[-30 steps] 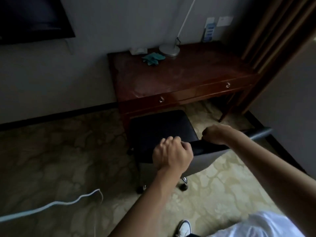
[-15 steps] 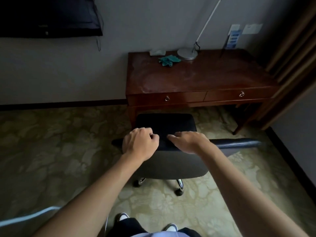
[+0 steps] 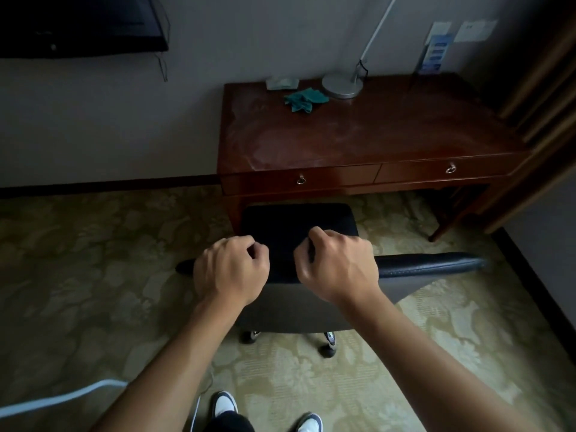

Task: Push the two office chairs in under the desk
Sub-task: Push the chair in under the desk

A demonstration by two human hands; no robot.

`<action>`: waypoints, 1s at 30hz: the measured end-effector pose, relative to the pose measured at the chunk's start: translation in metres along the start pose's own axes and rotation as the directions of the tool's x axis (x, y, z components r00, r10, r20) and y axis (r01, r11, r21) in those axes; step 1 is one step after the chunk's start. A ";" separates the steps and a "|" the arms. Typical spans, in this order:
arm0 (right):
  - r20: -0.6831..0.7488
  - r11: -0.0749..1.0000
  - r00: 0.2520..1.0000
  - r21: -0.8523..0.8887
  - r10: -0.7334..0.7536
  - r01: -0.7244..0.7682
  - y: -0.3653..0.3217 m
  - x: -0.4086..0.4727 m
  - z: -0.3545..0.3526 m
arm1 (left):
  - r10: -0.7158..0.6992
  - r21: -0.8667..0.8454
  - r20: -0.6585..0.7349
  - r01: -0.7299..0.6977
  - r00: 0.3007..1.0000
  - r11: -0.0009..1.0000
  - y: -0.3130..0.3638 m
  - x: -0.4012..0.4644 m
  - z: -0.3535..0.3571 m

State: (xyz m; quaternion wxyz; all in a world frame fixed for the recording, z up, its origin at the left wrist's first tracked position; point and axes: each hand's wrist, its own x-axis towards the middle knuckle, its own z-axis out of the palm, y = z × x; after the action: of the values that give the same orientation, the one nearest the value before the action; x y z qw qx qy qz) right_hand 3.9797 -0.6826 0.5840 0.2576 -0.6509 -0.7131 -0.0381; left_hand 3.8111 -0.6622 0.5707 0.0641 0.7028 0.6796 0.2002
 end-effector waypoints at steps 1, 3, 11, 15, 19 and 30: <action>-0.001 1.000 1.000 0.001 -0.008 0.008 0.001 0.005 0.001 | -0.013 -0.010 0.003 0.013 1.000 1.000 0.001 0.005 0.001; -0.001 1.000 1.000 0.007 -0.026 0.026 0.005 0.015 0.005 | -0.035 -0.012 -0.005 0.035 0.999 0.999 0.003 0.012 0.004; 0.004 0.999 0.999 0.004 -0.035 0.035 0.043 0.050 0.011 | -0.023 -0.040 -0.050 0.021 0.998 0.999 0.031 0.044 0.025; 0.026 0.998 0.998 0.021 -0.059 0.059 0.054 0.071 0.019 | -0.074 -0.031 -0.040 0.073 0.996 0.997 0.036 0.067 0.035; 0.031 0.994 0.995 0.052 -0.096 0.095 0.062 0.097 0.027 | -0.123 -0.053 -0.061 0.120 0.991 0.991 0.039 0.092 0.044; -0.007 0.987 0.992 0.100 -0.123 0.123 0.093 0.186 0.060 | -0.131 0.028 -0.166 0.137 0.977 0.990 0.045 0.185 0.069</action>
State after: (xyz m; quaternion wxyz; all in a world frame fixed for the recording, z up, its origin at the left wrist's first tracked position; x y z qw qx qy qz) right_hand 4.0451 -0.4765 0.5832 0.2873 -0.5917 -0.7530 -0.0182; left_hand 3.8776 -0.4710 0.5595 0.0074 0.6377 0.7322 0.2391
